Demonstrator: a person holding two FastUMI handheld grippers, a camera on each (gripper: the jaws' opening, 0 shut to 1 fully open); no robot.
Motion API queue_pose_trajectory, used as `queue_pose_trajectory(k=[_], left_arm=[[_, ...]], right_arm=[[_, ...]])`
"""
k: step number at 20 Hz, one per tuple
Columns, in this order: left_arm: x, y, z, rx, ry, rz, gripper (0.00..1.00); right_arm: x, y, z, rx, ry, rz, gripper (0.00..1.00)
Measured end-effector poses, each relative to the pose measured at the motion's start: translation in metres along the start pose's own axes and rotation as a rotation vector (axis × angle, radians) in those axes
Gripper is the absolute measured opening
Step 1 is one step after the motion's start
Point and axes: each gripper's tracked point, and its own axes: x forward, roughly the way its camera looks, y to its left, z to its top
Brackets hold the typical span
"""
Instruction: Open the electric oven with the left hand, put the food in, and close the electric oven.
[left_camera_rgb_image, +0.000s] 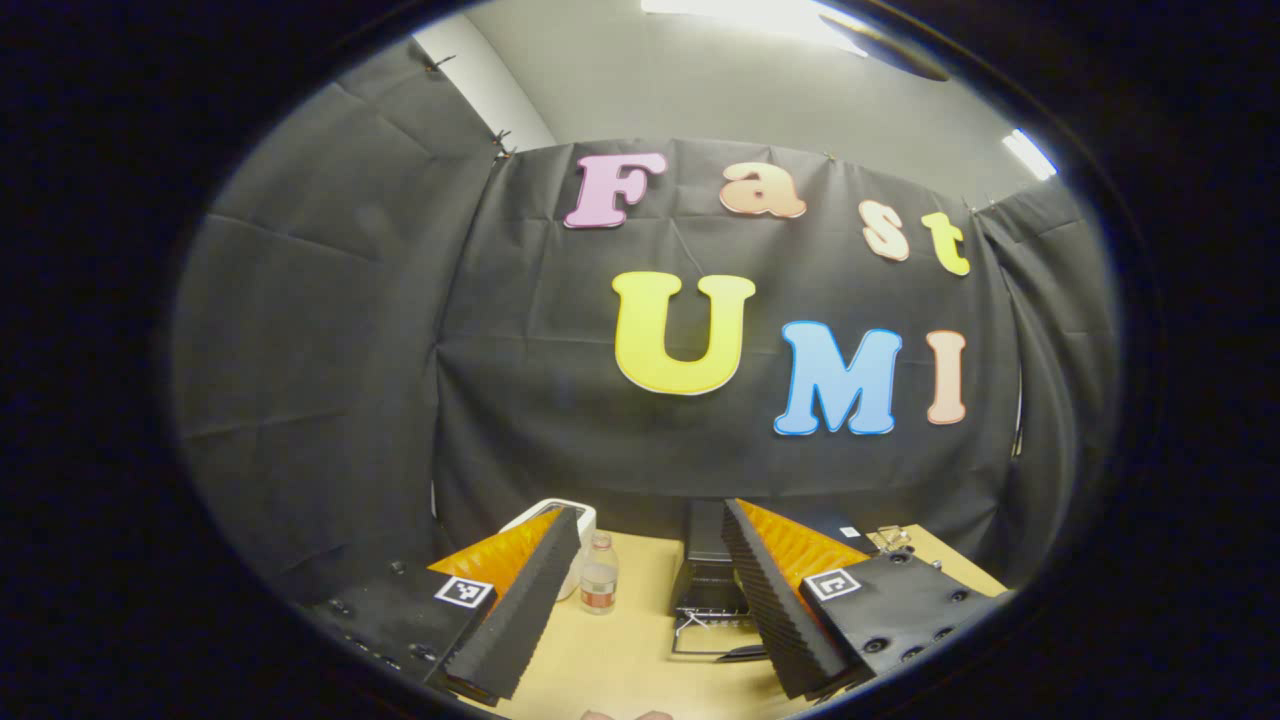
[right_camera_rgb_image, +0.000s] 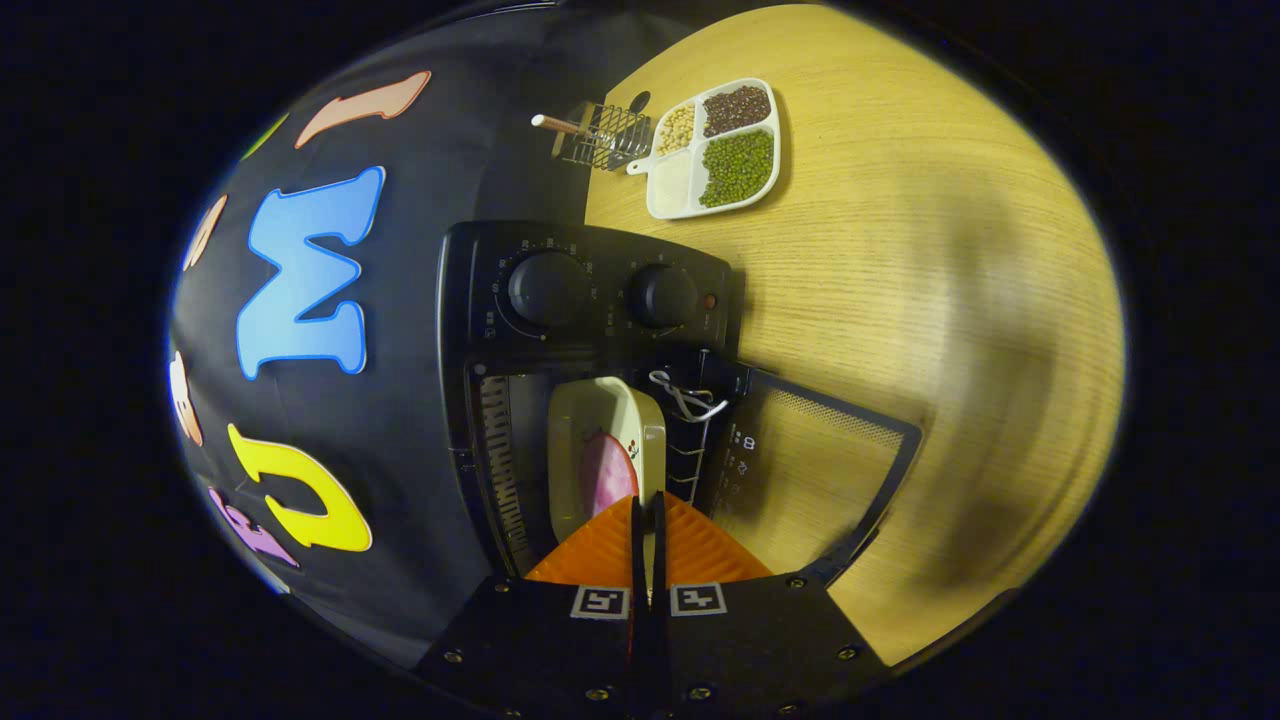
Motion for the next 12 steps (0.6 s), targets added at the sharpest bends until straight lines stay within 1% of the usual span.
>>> queue_pose_trajectory(k=[3, 4, 5, 7, 8, 9, 10, 12], left_arm=[[-0.005, 0.018, -0.004, -0.009, 0.012, 0.039, 0.97], [-0.006, 0.025, -0.007, -0.01, 0.017, 0.054, 1.0], [-0.008, 0.031, -0.008, -0.012, 0.022, 0.068, 0.97], [-0.012, 0.045, -0.01, -0.012, 0.031, 0.098, 0.98], [-0.014, 0.052, -0.013, -0.013, 0.038, 0.114, 1.0], [-0.017, 0.057, -0.015, -0.015, 0.046, 0.127, 1.0], [-0.016, 0.062, -0.018, -0.017, 0.052, 0.139, 0.98], [-0.017, 0.068, -0.02, -0.023, 0.062, 0.154, 0.98]], right_arm=[[0.02, 0.006, -0.001, 0.041, -0.058, -0.012, 0.01], [0.027, 0.007, -0.003, 0.056, -0.072, -0.017, 0.02], [0.034, 0.009, -0.004, 0.072, -0.084, -0.019, 0.02], [0.047, 0.011, -0.008, 0.093, -0.106, -0.022, 0.01], [0.053, 0.013, -0.01, 0.1, -0.119, -0.023, 0.02], [0.057, 0.015, -0.009, 0.108, -0.135, -0.021, 0.02], [0.063, 0.017, -0.012, 0.11, -0.142, -0.023, 0.02], [0.074, 0.017, -0.018, 0.122, -0.139, -0.033, 0.02]])
